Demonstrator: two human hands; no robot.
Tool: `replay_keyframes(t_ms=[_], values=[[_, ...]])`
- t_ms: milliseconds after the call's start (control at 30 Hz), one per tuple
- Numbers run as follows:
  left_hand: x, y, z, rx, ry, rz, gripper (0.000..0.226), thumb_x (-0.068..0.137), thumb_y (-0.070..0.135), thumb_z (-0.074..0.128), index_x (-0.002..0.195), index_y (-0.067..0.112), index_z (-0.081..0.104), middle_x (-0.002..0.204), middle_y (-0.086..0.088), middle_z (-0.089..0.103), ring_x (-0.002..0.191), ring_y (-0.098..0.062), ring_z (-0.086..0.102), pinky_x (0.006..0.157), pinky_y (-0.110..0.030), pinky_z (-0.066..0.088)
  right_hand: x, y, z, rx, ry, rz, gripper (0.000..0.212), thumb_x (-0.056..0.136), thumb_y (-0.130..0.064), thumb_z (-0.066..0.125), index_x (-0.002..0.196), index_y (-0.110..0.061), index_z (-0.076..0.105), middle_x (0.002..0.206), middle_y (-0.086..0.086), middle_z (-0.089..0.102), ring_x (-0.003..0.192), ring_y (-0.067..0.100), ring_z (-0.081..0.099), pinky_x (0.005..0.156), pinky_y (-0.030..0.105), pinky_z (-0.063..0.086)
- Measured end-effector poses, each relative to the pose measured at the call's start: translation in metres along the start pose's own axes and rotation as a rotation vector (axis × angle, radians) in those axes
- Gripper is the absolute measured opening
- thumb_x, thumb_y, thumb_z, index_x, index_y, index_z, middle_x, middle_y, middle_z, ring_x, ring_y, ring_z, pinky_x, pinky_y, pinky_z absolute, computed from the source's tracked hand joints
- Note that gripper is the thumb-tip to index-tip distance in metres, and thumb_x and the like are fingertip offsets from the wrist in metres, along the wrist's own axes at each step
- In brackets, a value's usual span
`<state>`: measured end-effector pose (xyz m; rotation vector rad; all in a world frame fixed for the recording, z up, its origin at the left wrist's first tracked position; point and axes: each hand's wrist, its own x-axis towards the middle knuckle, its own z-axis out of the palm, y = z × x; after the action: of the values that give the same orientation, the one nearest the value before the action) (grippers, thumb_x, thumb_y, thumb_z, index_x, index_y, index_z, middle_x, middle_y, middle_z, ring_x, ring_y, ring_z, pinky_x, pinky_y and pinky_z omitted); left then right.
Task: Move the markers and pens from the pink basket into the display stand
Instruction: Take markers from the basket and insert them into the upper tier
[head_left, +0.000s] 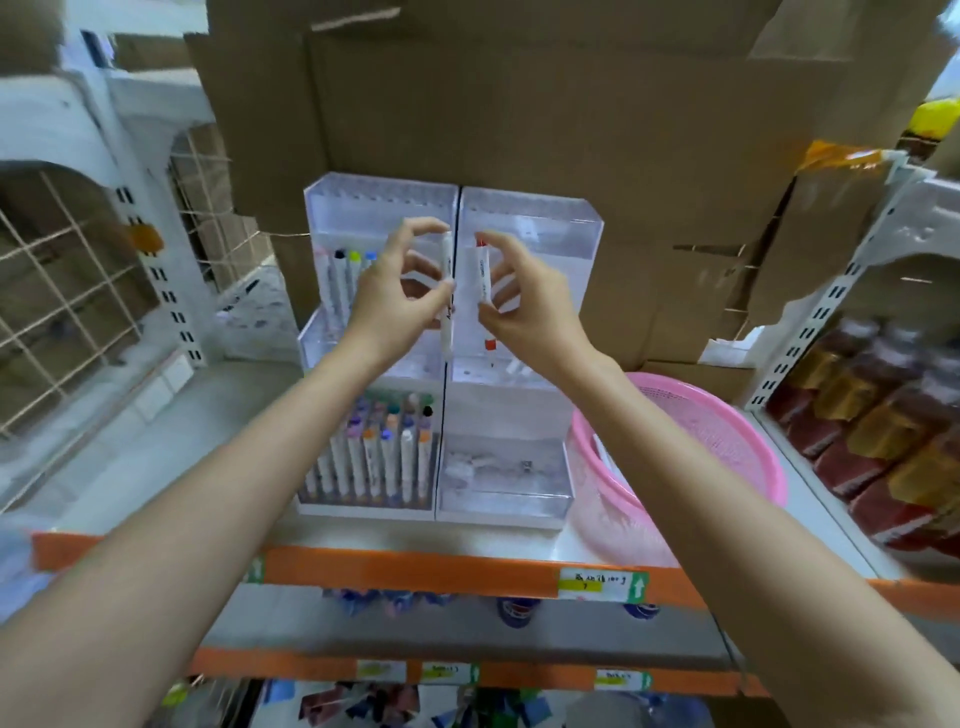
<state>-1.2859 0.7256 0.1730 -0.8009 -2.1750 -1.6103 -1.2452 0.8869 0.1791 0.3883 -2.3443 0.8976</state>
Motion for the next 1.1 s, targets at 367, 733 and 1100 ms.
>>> replay_keyframes(t_ms=[367, 733, 1100], values=[[0.034, -0.021, -0.056, 0.012, 0.040, 0.107, 0.041, 0.091, 0.011, 0.060, 0.125, 0.030, 0.046, 0.106, 0.006, 0.054, 0.087, -0.019, 0.067, 0.070, -0.038, 0.060, 0.051, -0.022, 0.054, 0.034, 0.122, -0.004, 0.058, 0.079, 0.005, 0.063, 0.132, -0.015, 0.051, 0.083, 0.000, 0.054, 0.061, 0.012, 0.057, 0.054, 0.016, 0.050], [0.059, -0.036, -0.062, 0.040, 0.033, 0.249, 0.040, 0.085, 0.006, 0.066, 0.120, 0.017, 0.053, 0.099, 0.004, 0.060, 0.094, -0.006, 0.061, 0.081, -0.024, 0.054, 0.063, -0.018, 0.082, 0.018, 0.292, 0.019, 0.053, 0.083, -0.001, 0.067, 0.132, -0.020, 0.053, 0.089, 0.003, 0.057, 0.071, 0.007, 0.060, 0.059, 0.007, 0.047], [0.063, -0.063, -0.064, 0.025, -0.034, 0.322, 0.037, 0.081, 0.004, 0.073, 0.114, 0.013, 0.059, 0.096, -0.002, 0.067, 0.090, -0.004, 0.065, 0.076, -0.015, 0.054, 0.063, -0.014, 0.104, -0.015, 0.360, 0.014, 0.050, 0.081, 0.001, 0.064, 0.128, -0.012, 0.055, 0.091, 0.008, 0.058, 0.064, 0.015, 0.063, 0.059, 0.028, 0.055]])
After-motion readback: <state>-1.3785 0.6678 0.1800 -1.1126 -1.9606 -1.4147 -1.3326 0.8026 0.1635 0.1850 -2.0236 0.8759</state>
